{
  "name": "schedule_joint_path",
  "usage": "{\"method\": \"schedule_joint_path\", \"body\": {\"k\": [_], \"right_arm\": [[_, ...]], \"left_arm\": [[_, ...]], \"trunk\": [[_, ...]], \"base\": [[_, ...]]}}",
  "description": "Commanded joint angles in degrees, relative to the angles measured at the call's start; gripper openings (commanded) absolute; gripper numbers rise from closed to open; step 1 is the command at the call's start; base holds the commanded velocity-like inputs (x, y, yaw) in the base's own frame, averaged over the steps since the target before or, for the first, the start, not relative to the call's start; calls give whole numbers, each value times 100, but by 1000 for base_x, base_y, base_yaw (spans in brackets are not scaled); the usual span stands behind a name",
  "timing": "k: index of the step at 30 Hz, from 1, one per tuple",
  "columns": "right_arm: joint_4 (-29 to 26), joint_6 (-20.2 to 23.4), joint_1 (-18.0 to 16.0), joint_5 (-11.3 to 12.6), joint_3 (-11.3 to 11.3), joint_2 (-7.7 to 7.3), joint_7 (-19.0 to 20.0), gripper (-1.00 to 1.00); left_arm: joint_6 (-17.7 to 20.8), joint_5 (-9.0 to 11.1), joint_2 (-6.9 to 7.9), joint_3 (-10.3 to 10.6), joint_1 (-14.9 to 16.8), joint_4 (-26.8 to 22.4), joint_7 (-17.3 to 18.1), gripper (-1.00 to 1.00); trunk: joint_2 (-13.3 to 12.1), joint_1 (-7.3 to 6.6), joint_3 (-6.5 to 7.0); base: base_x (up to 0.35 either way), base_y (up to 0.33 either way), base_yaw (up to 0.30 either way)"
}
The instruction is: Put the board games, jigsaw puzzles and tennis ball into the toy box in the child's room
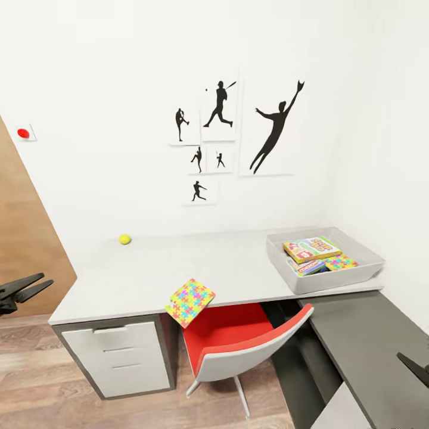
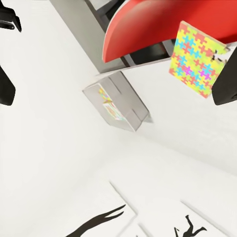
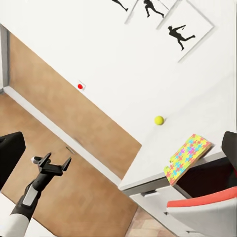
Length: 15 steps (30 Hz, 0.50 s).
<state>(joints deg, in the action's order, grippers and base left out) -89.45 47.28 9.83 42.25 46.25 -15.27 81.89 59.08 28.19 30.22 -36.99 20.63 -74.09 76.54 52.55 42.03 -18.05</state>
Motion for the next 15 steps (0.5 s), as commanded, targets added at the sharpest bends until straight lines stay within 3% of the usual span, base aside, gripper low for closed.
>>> {"method": "schedule_joint_path", "body": {"k": [1, 7, 15], "right_arm": [[-2, 57, 1, 23, -2, -2, -4, 100], [-2, 58, 1, 12, -4, -2, -6, 100], [2, 54, 1, 4, -8, 0, -13, 100]], "left_arm": [[51, 10, 1, 0, 4, 0, 10, 100], [51, 11, 1, -1, 4, 0, 10, 100], [51, 10, 8, -1, 4, 0, 10, 100]], "trunk": [[5, 1, -3], [5, 1, 3], [5, 1, 5]], "base": [[0, -61, -60], [0, -49, -24], [9, -143, -4]]}}
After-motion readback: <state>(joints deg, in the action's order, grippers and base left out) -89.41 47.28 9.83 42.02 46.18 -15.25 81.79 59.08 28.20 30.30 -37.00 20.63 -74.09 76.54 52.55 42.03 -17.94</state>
